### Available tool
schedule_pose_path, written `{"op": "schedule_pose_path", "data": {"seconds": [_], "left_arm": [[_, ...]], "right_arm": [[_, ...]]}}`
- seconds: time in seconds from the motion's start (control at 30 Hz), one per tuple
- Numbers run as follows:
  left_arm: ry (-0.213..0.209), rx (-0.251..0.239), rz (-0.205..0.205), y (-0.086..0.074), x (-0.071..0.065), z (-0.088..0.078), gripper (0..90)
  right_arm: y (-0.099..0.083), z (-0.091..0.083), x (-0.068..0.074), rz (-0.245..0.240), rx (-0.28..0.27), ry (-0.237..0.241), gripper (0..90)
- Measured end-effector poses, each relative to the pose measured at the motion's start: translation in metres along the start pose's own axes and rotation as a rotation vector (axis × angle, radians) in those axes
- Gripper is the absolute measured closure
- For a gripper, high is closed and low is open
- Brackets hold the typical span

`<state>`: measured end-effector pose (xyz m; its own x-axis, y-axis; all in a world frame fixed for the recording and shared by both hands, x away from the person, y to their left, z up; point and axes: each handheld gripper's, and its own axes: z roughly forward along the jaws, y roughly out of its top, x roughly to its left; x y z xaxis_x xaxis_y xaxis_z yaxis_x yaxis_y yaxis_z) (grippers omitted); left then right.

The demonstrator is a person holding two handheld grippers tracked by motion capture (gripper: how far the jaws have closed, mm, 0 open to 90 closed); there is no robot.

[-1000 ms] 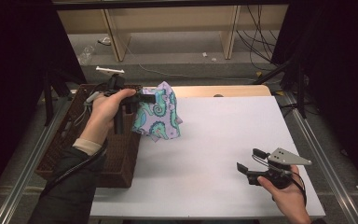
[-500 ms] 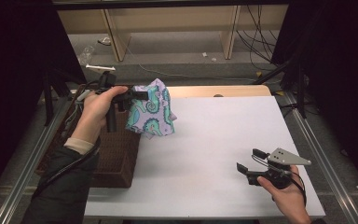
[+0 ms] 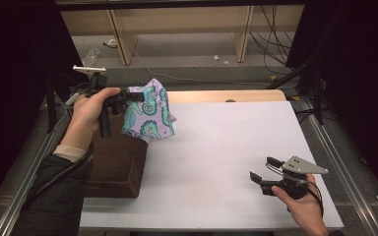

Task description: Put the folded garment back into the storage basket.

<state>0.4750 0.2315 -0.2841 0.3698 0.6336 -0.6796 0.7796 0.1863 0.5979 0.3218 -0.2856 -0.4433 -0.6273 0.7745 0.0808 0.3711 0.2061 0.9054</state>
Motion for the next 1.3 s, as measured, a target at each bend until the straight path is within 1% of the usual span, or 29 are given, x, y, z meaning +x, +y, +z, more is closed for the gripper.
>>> {"op": "schedule_pose_path", "data": {"seconds": [0.17, 0.3, 0.53, 0.93, 1.3], "left_arm": [[0.006, -0.018, -0.006, 0.004, 0.003, -0.011, 74.1], [0.017, -0.023, -0.005, 0.005, 0.007, -0.018, 74.1], [0.032, -0.041, -0.015, 0.007, 0.013, -0.030, 74.1], [0.046, -0.065, -0.034, 0.010, 0.025, -0.046, 74.1], [0.061, -0.087, -0.041, 0.014, 0.030, -0.060, 74.1]], "right_arm": [[0.000, 0.000, 0.000, -0.002, 0.001, -0.001, 15.9], [0.000, 0.000, 0.000, -0.001, 0.002, -0.001, 15.8], [-0.001, 0.001, 0.000, 0.001, 0.005, -0.002, 15.9], [-0.002, 0.001, -0.001, 0.007, 0.009, -0.001, 15.8], [-0.002, 0.001, -0.001, 0.007, 0.014, -0.004, 15.9]]}}
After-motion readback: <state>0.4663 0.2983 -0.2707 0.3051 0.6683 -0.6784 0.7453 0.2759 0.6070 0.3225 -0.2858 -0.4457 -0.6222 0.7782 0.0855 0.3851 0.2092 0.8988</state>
